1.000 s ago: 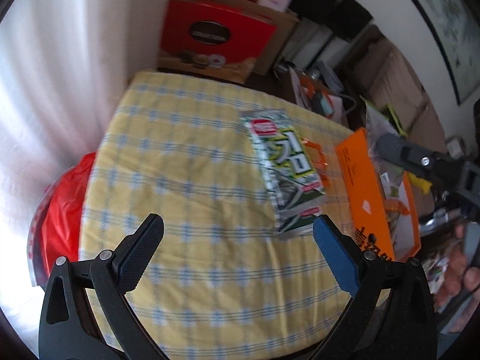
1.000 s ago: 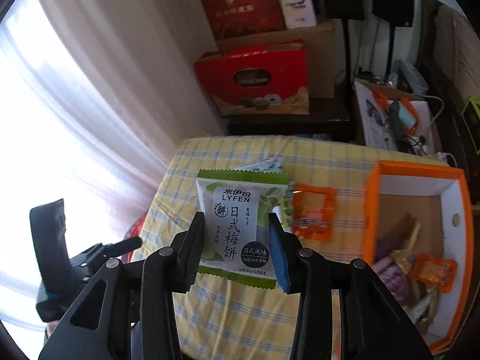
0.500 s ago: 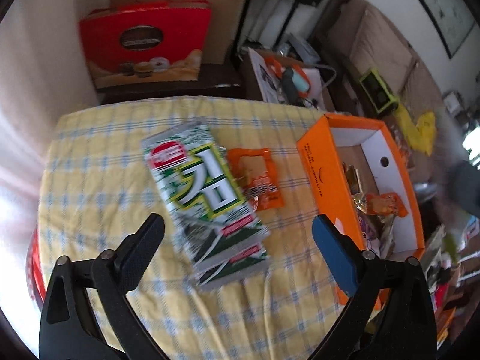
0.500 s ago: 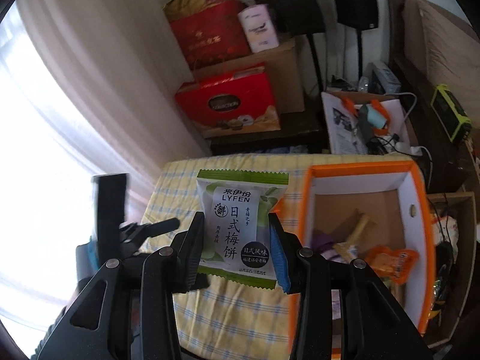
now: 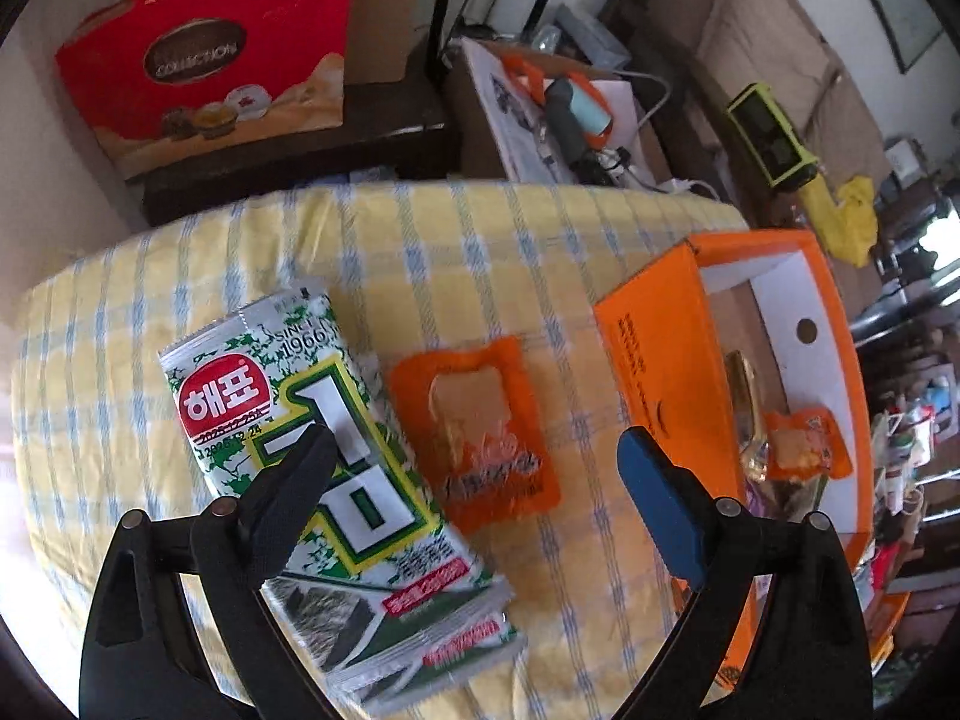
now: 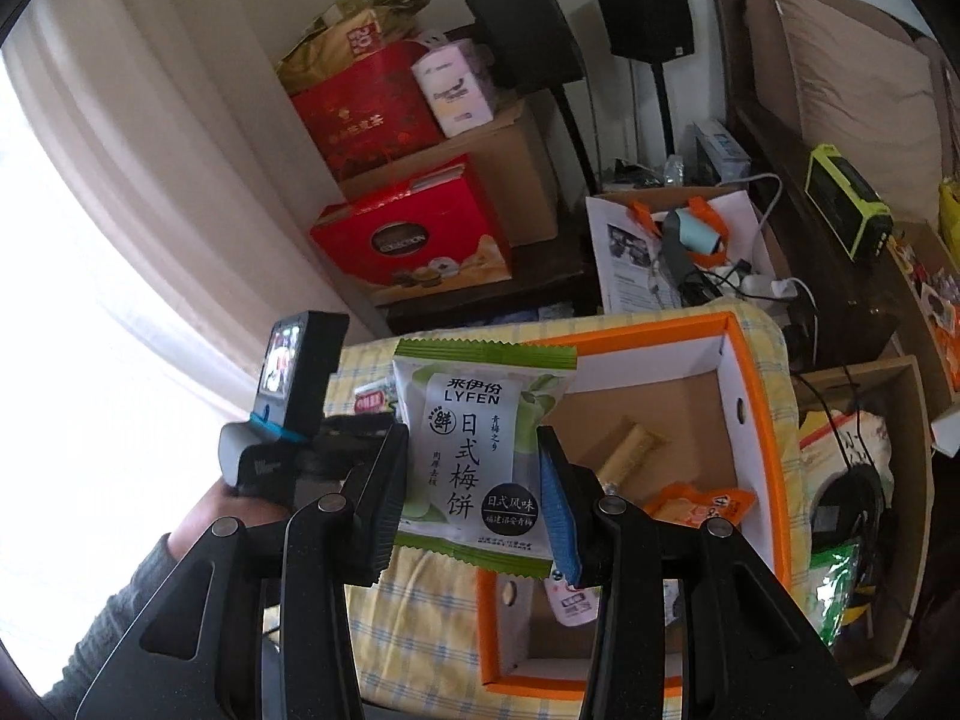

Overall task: Organize objects
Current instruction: 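Carry the green LYFEN packet with the right tool over the orange box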

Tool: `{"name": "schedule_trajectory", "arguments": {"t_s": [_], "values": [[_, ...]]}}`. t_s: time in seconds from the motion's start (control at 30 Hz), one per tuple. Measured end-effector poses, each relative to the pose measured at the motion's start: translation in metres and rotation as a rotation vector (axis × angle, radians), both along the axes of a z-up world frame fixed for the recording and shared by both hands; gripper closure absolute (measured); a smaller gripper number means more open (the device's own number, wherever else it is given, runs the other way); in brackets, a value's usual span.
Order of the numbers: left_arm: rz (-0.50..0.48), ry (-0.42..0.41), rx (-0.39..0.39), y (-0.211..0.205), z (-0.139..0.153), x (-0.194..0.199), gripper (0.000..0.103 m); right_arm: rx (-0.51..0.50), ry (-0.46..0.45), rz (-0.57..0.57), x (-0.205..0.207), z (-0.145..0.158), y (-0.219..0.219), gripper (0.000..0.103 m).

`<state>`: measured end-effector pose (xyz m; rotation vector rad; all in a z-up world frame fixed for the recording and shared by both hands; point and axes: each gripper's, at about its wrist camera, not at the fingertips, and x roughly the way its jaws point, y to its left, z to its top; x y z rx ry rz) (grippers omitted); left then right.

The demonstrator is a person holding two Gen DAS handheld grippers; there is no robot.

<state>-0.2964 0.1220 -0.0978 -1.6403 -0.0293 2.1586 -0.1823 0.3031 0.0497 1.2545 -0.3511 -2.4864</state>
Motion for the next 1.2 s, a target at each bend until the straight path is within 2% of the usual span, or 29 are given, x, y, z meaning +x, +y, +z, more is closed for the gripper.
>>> {"name": "schedule_trajectory", "arguments": {"t_s": [0.2, 0.37, 0.57, 0.8, 1.07, 1.1, 1.17, 1.2], "values": [[-0.044, 0.006, 0.068, 0.006, 0.001, -0.003, 0.010, -0.016, -0.019, -0.019, -0.002, -0.012, 0.013, 0.062], [-0.063, 0.048, 0.037, 0.012, 0.000, -0.004, 0.010, -0.020, -0.030, -0.016, -0.002, -0.018, 0.014, 0.062], [-0.043, 0.058, 0.080, 0.012, 0.007, -0.013, 0.010, -0.019, -0.030, -0.012, 0.001, -0.020, 0.013, 0.062], [-0.085, 0.072, -0.020, 0.025, -0.008, -0.020, 0.010, -0.023, -0.035, -0.012, 0.003, -0.023, 0.015, 0.062], [-0.180, 0.100, -0.128, 0.037, -0.010, -0.003, 0.011, -0.028, -0.044, -0.013, 0.004, -0.027, 0.015, 0.061], [-0.193, 0.102, -0.133, 0.039, -0.009, -0.001, 0.011, -0.031, -0.046, -0.012, 0.004, -0.028, 0.016, 0.061], [-0.190, 0.123, -0.126, 0.039, -0.005, 0.000, 0.019, -0.034, -0.047, -0.011, 0.004, -0.029, 0.016, 0.061], [-0.184, 0.129, -0.109, 0.038, -0.002, -0.001, 0.019, -0.035, -0.047, -0.011, 0.005, -0.029, 0.015, 0.061]]}}
